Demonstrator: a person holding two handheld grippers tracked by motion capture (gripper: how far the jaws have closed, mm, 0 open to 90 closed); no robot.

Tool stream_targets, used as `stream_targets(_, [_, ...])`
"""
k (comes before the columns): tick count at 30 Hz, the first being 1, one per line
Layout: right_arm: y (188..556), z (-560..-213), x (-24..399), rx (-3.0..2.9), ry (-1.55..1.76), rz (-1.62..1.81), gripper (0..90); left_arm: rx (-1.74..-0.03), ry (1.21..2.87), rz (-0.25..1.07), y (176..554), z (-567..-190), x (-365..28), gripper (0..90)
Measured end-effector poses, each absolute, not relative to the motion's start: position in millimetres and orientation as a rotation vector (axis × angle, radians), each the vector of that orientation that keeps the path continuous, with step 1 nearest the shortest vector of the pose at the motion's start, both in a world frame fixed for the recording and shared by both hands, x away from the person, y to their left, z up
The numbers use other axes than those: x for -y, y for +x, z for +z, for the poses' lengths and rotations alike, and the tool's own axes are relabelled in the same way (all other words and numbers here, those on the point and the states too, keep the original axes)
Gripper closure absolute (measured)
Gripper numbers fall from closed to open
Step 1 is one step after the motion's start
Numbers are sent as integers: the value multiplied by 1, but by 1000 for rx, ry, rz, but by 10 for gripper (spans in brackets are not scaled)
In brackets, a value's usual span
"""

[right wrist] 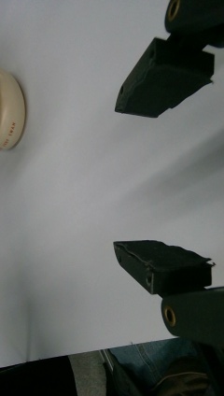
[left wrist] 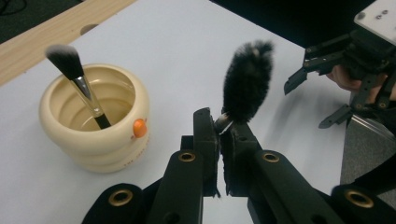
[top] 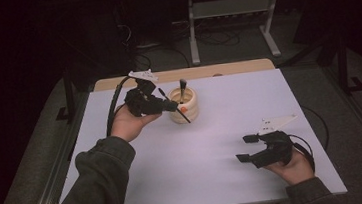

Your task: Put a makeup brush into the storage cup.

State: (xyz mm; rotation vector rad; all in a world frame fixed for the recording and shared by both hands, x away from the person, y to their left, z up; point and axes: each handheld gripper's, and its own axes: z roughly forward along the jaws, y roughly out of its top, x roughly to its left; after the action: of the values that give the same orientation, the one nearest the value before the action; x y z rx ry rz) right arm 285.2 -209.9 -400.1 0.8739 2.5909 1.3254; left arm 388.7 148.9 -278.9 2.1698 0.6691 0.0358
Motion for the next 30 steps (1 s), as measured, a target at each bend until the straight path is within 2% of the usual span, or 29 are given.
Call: stream_targets(30, [290,-399,217,-2579,881,1366,263,-831,2156,149,448,-250,-131,852])
